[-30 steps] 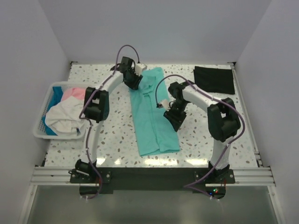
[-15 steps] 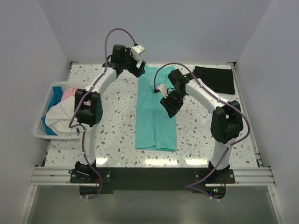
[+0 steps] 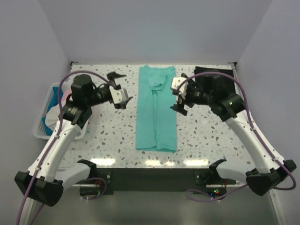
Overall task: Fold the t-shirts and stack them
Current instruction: Fold the tshirt
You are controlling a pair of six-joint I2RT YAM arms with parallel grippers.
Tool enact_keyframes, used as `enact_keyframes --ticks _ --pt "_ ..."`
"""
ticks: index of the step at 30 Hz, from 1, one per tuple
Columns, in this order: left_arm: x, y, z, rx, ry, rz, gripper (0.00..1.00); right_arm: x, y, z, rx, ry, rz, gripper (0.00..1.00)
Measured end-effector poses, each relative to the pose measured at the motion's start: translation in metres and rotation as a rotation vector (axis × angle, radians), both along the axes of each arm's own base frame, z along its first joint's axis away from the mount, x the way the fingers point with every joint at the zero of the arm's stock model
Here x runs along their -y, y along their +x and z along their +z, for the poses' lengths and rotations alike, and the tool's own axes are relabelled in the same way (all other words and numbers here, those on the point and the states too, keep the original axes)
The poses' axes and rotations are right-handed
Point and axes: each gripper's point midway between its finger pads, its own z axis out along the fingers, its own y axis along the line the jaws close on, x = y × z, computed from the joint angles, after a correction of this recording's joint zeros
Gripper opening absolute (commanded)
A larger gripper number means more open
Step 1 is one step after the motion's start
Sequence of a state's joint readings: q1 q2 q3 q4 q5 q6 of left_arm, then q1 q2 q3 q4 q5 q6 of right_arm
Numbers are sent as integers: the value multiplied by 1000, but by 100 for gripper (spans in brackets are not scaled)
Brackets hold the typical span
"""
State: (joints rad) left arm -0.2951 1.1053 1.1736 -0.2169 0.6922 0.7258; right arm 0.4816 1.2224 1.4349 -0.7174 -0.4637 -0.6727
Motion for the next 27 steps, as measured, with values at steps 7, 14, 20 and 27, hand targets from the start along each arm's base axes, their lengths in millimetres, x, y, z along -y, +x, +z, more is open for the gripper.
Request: enact_keyframes --ticks 7,14,20,27 --pt "14 -96 -196 -282 287 -234 84 -19 -76 -111 -79 -236 340 85" --pt "9 -165 -311 -434 435 -370 60 16 -128 -246 -282 -464 440 54" --pt "20 -168 -336 -424 479 -410 55 25 -144 -282 -280 -523 493 49" --pt "28 -161 -344 -389 494 -429 53 15 -141 -299 -273 -547 515 46"
